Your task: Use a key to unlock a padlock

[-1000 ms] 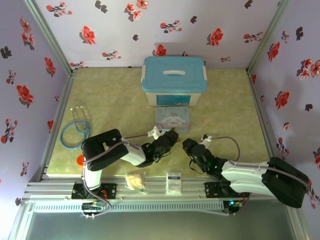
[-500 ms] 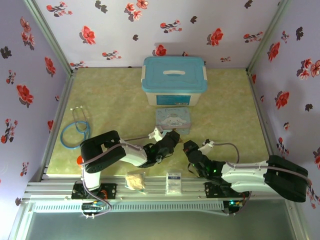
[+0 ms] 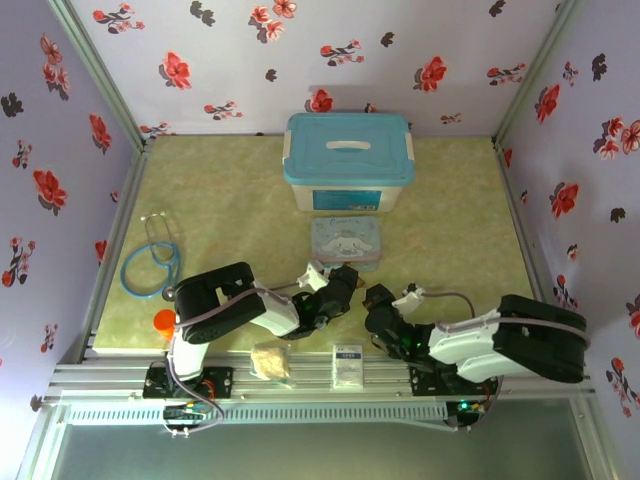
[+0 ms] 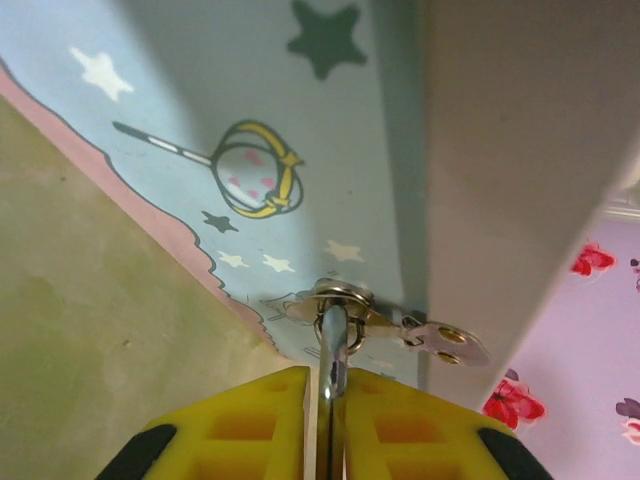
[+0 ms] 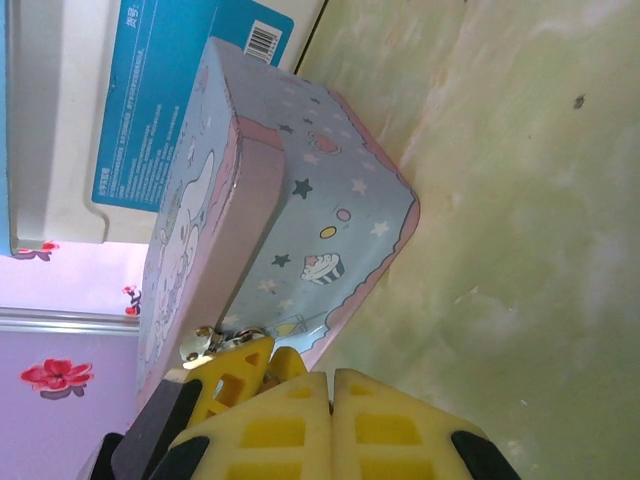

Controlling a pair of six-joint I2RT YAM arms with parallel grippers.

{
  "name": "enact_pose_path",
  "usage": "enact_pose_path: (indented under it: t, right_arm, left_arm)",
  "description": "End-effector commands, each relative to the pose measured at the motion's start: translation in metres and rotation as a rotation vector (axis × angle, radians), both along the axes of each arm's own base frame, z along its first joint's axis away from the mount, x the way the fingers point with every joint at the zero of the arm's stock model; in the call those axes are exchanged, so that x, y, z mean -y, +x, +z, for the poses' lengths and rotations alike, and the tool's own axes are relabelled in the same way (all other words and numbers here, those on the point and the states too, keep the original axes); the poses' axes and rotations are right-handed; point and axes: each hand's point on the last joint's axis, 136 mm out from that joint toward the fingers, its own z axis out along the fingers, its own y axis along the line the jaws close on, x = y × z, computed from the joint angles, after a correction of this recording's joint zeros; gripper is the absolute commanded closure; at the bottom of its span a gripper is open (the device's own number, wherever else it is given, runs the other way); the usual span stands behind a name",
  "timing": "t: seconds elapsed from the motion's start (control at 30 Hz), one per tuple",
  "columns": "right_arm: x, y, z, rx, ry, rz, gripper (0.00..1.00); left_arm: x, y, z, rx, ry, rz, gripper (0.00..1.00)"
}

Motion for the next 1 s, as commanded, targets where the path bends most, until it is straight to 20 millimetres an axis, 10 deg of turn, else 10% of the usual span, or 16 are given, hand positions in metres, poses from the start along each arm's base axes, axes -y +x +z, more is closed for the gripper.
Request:
enact_pose_path:
  t: [0.0,0.63,0.97]
  right_arm:
    - [-0.031,0.001,0.022,0.035,0.131,0.055,1.0]
    - [-0.088,0.002,0.016,0.023,0.163,0.351,1.0]
    - [-0.046,-0.006,-0.016,-0.014,0.097,0.263,1.0]
  left_arm:
    - [0.029,-0.013,0.033,0.018,-0.162,-0.063,1.0]
    - [0.035,-0.013,0.031,0.018,-0.238,-0.072,1.0]
    - [0.005,-0.015,0.015,-0.02,0.08,-0.118,1.0]
